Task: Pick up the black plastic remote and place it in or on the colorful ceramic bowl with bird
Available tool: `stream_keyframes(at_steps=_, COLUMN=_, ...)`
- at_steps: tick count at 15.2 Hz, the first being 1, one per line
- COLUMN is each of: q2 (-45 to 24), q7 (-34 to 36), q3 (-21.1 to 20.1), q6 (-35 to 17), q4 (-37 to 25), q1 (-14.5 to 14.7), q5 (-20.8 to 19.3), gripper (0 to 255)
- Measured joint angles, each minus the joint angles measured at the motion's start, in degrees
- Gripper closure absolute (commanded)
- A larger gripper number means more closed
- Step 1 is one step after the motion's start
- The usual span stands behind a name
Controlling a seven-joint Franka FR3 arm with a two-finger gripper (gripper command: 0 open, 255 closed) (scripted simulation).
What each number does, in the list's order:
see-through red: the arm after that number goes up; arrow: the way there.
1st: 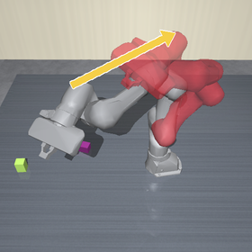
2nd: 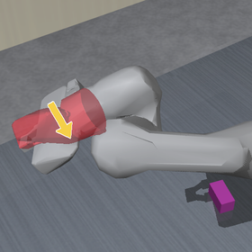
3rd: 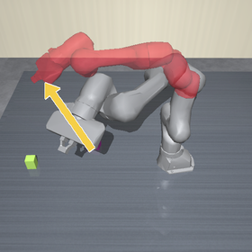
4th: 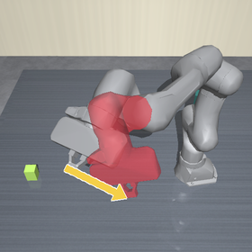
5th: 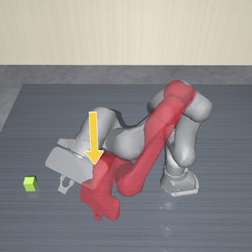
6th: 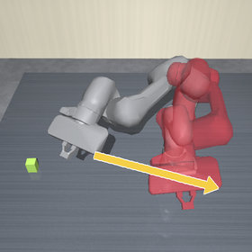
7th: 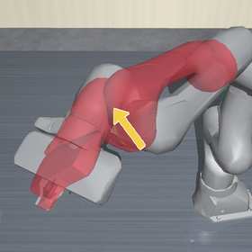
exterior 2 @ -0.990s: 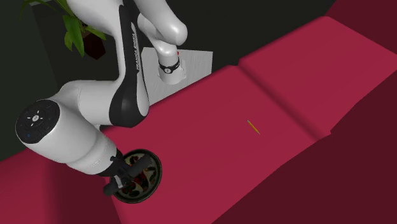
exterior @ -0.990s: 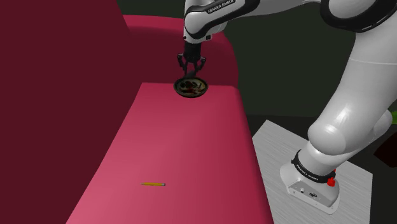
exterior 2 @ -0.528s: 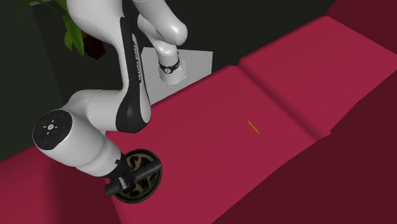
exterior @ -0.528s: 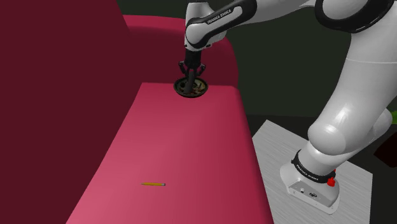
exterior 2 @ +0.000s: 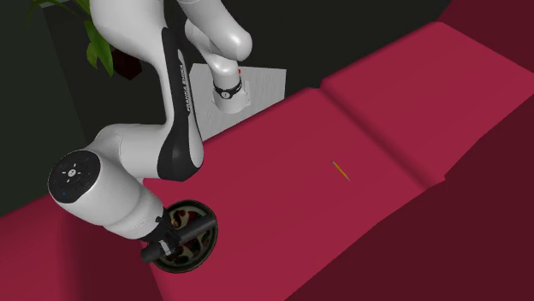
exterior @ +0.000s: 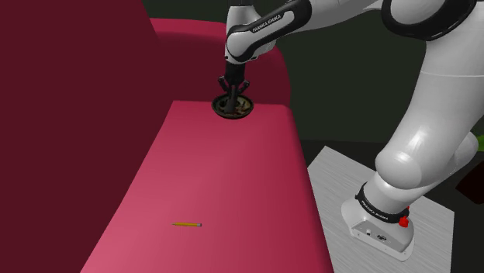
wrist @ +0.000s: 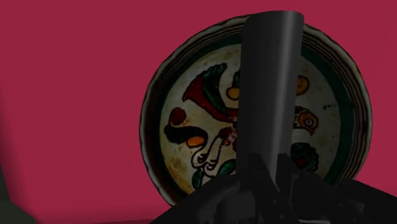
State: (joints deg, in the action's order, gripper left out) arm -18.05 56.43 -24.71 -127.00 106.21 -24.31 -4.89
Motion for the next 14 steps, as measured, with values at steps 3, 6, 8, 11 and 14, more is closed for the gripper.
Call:
stream_keyframes(at_steps=3, q2=-0.3, q7=0.2, q3=0.0, q6=-0.2, q4=-0.4, q1=0.1, q5=-0.2, gripper=0)
stream_keyframes(at_steps=6, q2=-0.7, q7=0.2, q3=0.2, q6=0.1, q4=-0.3, q1=0.1, q5=-0.3, gripper=0)
stream_keyframes(at_steps=8, q2=0.1, q7=0.0, q3=0.1, q6=0.8, q4=-0.1, q1=-0.2, q5=0.1, gripper=0)
stream_keyframes(at_steps=11, q2=2.2, q7=-0.8, q3=-0.3, q6=4.9, q4=-2.4, q1=-0.7, q5=1.2, gripper=0)
stream_keyframes(at_steps=14, q2=3.1, q7=-1.1, q3=-0.4, q6=6.0, q4=-2.5, q1=-0.9, q5=1.7, gripper=0)
